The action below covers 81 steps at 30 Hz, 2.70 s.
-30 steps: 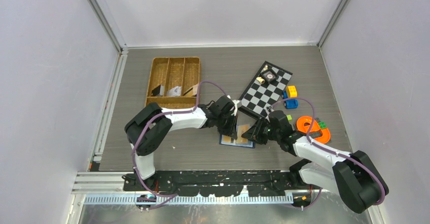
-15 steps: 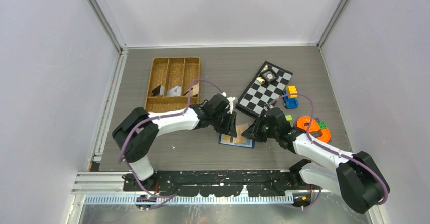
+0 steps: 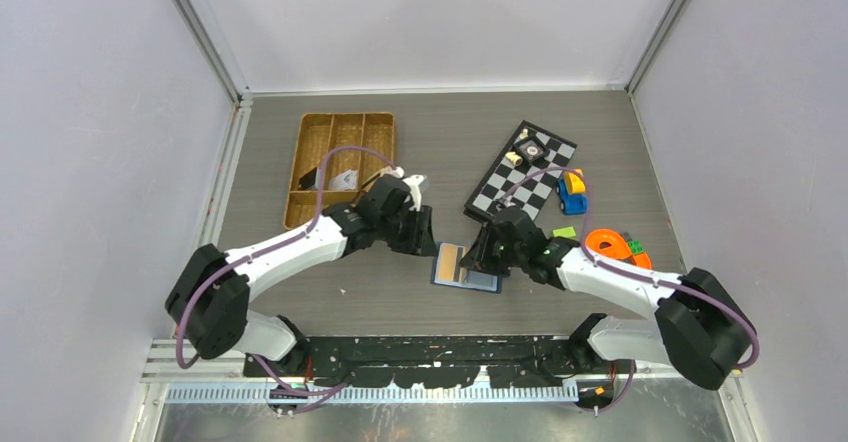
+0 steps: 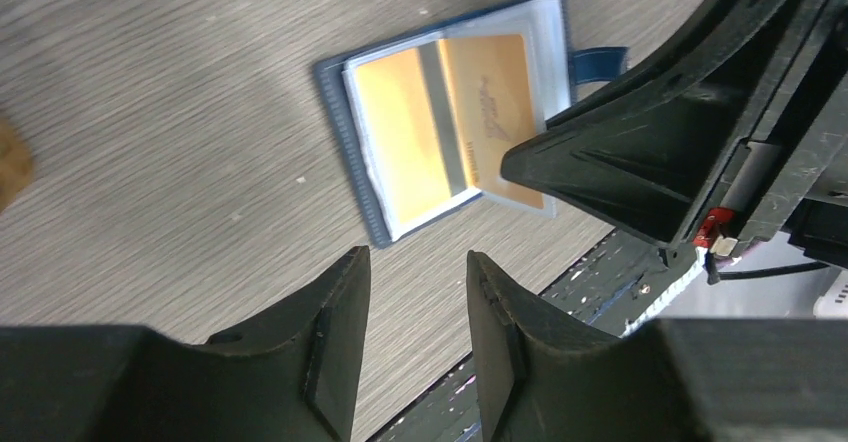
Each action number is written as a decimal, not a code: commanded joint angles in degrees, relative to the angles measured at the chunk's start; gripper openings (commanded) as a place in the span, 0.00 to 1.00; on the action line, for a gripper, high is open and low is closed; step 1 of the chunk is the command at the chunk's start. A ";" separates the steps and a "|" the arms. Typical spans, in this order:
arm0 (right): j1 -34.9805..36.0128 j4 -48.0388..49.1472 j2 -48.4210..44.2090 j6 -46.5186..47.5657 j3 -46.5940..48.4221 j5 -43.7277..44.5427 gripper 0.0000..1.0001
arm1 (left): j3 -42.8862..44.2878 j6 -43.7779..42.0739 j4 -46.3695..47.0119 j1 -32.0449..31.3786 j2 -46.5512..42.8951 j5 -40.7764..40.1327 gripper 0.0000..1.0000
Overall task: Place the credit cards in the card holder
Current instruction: Turn over the card slot in the card holder, then pick up the credit card from the storage box.
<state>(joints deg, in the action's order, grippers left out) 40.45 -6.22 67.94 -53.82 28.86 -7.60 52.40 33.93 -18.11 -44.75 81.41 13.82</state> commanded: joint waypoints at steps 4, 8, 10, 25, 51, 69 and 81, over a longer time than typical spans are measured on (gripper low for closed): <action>5.31 -4.11 7.21 1.78 8.68 9.80 0.28 | -2.83 -2.22 -4.84 4.08 -6.97 -1.93 0.44; 7.48 -3.04 10.03 1.94 10.71 9.73 0.34 | -3.36 -2.88 -6.12 6.06 -8.59 -2.13 0.45; 7.86 -2.00 10.45 2.01 11.05 9.01 0.40 | -3.24 -3.28 -6.90 6.87 -9.29 -2.26 0.46; 7.47 -4.33 6.33 6.85 13.24 10.99 0.66 | 1.67 -8.47 -15.00 13.13 -10.60 -6.04 0.61; -16.69 -12.83 -15.10 18.91 4.33 -2.32 0.84 | 33.50 -18.01 -19.05 20.56 22.46 -13.04 0.80; -17.95 -12.68 -15.36 18.36 2.47 -4.35 0.83 | 36.09 -18.40 -16.67 21.02 28.23 -10.11 0.79; -18.04 -12.24 -14.50 17.55 1.94 -4.71 0.82 | 34.88 -19.21 -15.65 21.01 26.45 -8.22 0.76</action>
<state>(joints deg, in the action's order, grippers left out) 22.63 -19.81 53.41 -36.14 30.89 -11.53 87.29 15.79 -36.23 -23.70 111.18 3.42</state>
